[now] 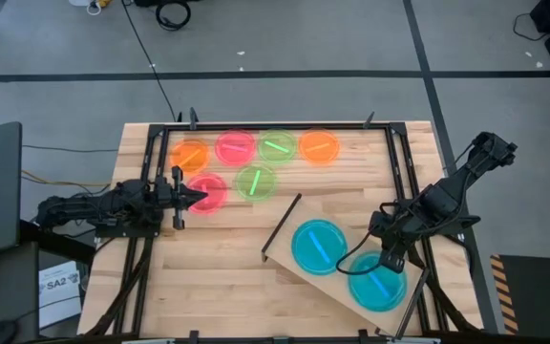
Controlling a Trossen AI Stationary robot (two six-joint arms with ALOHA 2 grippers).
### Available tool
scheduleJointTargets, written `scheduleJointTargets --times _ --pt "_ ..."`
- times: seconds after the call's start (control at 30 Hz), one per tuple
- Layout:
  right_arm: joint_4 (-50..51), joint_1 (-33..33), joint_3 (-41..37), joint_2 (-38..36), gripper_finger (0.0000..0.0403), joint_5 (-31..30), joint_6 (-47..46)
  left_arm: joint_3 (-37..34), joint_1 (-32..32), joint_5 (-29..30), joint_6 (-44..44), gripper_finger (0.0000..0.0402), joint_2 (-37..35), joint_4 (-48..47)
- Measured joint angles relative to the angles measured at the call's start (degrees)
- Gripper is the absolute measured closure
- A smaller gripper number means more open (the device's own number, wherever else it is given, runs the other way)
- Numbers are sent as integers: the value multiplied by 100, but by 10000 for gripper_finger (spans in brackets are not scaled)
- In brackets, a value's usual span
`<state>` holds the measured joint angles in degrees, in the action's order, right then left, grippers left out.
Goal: Place and stack plates onto a shelf
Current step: Put the transparent blue plate on the shelf, then stack the bottom transparent pink plate on the left transparent blue plate on the shelf
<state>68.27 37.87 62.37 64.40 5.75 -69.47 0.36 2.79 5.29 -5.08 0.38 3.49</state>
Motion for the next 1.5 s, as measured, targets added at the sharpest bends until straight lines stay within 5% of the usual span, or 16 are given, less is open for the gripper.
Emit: scheduleJointTargets --times 0.83,1.3,1.5 --pt "259 -39 0 0 230 -28 -140 0 -1 1 -12 392 -1 6" --pt "261 -39 0 -50 224 -35 601 0 0 1 13 391 -2 333" --pt "410 -152 0 -283 224 -913 775 0 -2 300 467 357 0 842"
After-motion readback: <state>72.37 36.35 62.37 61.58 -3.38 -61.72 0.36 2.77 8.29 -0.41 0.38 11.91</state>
